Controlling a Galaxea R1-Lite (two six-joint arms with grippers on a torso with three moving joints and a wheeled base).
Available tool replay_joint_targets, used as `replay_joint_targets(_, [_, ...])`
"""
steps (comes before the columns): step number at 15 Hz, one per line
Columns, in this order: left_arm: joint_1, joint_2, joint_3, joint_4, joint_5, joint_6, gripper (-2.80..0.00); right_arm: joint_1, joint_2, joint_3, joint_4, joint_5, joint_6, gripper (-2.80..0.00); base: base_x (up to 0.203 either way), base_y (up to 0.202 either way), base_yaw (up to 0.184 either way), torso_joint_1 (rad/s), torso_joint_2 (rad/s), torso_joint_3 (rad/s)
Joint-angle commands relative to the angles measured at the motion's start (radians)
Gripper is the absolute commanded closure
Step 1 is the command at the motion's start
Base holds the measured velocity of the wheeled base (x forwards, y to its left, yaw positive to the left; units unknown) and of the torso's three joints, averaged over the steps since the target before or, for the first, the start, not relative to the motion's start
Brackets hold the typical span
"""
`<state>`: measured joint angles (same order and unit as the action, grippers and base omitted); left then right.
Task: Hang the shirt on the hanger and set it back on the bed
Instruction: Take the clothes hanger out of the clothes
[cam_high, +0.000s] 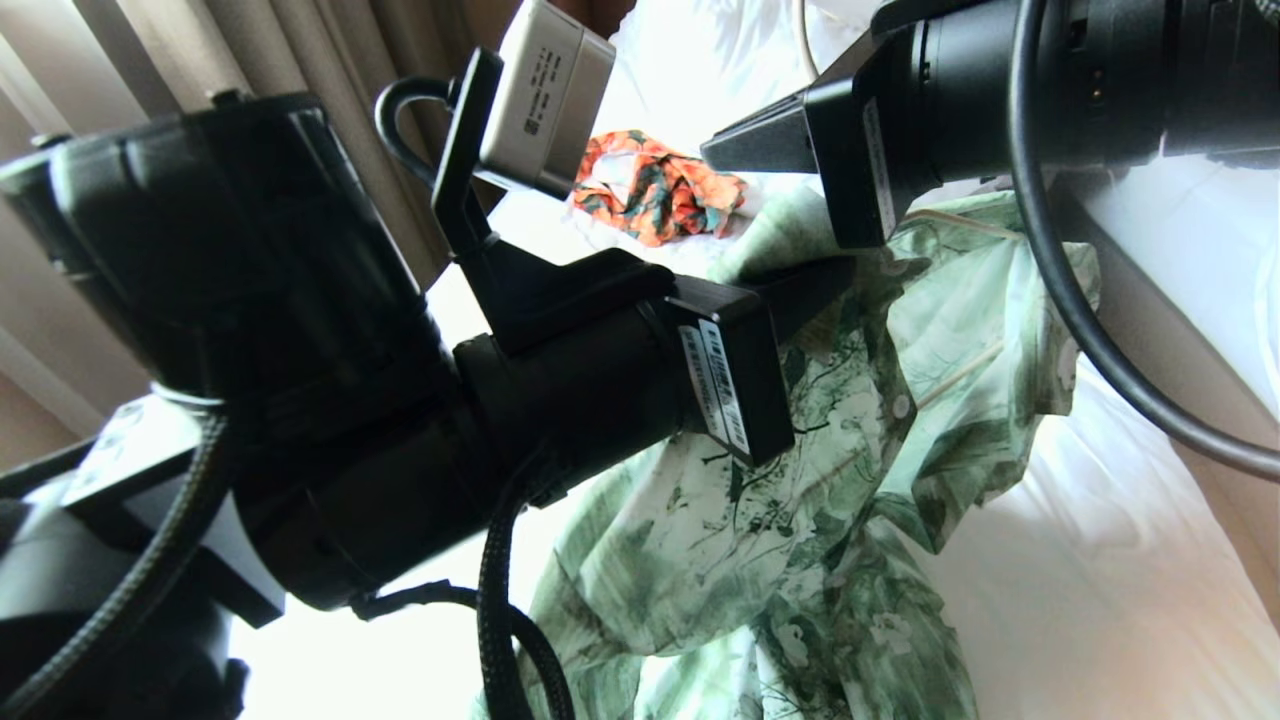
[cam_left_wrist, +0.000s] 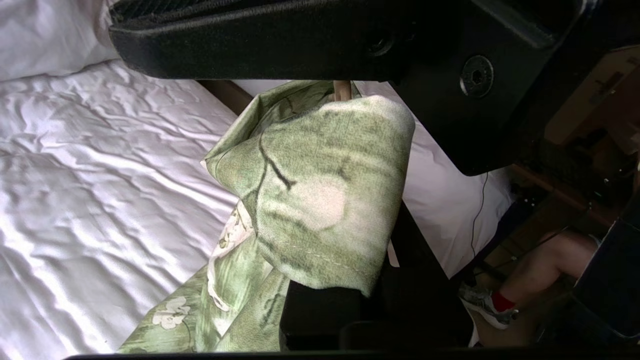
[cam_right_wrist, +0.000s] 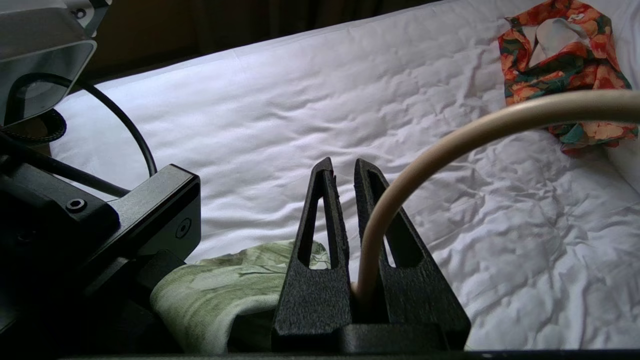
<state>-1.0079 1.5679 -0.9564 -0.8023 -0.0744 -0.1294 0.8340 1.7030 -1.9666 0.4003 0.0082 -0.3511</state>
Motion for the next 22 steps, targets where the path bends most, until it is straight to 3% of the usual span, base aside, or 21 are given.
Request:
replay_joint_targets(1, [0.006, -0.012, 0.006, -0.005, -0.002, -0.003, -2.80, -0.003, -0.005, 0.000, 0.000, -0.001, -0.002, 0.00, 0.000, 0.000, 0.000, 0.000, 0.00, 0.000])
replay_joint_targets(9, [0.011, -0.176, 0.142, 0.002, -0.008, 0.005, -2.80, -0.041, -0.009, 0.000, 0.000, -0.002, 0.000, 0.00, 0.000, 0.000, 0.000, 0.000, 0.00, 0.000])
replay_joint_targets(13, [0.082, -0.215, 0.150, 0.000, -0.007, 0.004, -2.80, -0.067, -0.019, 0.000, 0.003, -0.002, 0.012, 0.00, 0.000, 0.000, 0.000, 0.000, 0.00, 0.000])
replay_joint_targets(14, [0.103, -0.221, 0.149, 0.001, -0.006, 0.004, 0.00, -0.073, -0.022, 0.002, 0.003, -0.002, 0.021, 0.00, 0.000, 0.000, 0.000, 0.000, 0.00, 0.000])
replay_joint_targets(16, [0.135, -0.244, 0.148, 0.019, -0.004, 0.001, 0.00, -0.080, -0.031, 0.005, 0.001, 0.008, 0.063, 0.00, 0.000, 0.000, 0.000, 0.000, 0.00, 0.000])
replay_joint_targets(22, [0.292, -0.388, 0.157, 0.183, -0.007, -0.041, 0.00, -0.134, -0.072, 0.011, 0.002, 0.010, 0.053, 0.00, 0.000, 0.000, 0.000, 0.000, 0.00, 0.000])
